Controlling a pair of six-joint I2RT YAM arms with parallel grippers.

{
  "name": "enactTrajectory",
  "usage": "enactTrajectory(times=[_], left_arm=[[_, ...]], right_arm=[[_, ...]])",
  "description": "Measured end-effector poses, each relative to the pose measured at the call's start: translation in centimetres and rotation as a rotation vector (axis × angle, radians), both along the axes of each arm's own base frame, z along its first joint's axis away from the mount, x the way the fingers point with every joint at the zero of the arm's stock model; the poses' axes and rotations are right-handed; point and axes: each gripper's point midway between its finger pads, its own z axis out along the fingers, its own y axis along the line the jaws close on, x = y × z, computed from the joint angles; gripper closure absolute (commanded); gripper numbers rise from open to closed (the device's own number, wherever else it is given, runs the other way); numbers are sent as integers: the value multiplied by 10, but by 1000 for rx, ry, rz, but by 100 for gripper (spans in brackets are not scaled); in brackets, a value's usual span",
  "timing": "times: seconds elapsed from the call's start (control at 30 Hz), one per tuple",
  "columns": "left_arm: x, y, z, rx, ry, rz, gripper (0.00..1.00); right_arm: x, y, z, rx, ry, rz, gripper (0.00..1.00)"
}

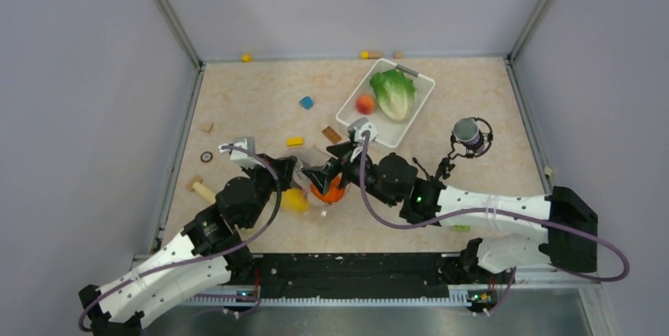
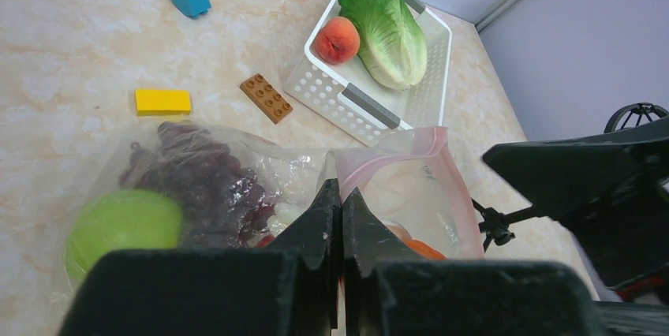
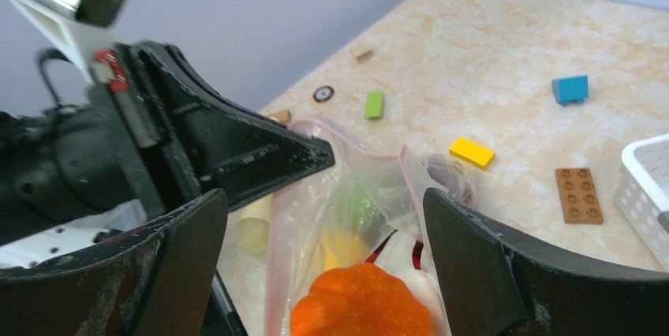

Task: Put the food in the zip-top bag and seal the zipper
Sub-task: Place the fake vegetable in the zipper food storage bag, then adjust the zipper food storage bag at the center of the board.

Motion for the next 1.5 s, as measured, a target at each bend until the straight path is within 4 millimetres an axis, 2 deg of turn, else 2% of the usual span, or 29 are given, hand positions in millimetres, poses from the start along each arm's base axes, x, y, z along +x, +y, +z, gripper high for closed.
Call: enactTrajectory(times=[0.17,0.3,0.5,0.7,0.87,1.03,1.13,1.2,1.27,1.4,1.5], left_arm=[[0,0,0,1,1,0,100],[0,0,0,2,1,0,100],[0,0,0,1,1,0,100],[0,0,-1,2,1,-1,100],[0,-1,-5,7,6,-4,100],[1,-2,-6,9,8,-5,100],[1,-2,-5,8,8,-5,100],[0,-2,-5,8,8,-6,100],[0,-2,-5,7,7,-8,100],[0,-1,-3,2,2,-8,100],[-2,0,-3,5,7,-6,100]], right_arm=[[-7,-13,29,64,-18,10,8],[-1,-28,25,48,26,-63,12],[15,-56,-21,-80,153,-243,20],[7,-86,-64,-170,232,-301,27],[2,-96,-75,-167,259,-303,39],[0,-98,-82,-162,281,-305,47],[-1,-97,-85,-163,290,-306,57],[0,-95,-87,-166,295,-305,70],[0,-91,-92,-175,297,-300,100],[0,-85,-95,-214,285,-277,100],[0,-78,-74,-216,257,-248,100]])
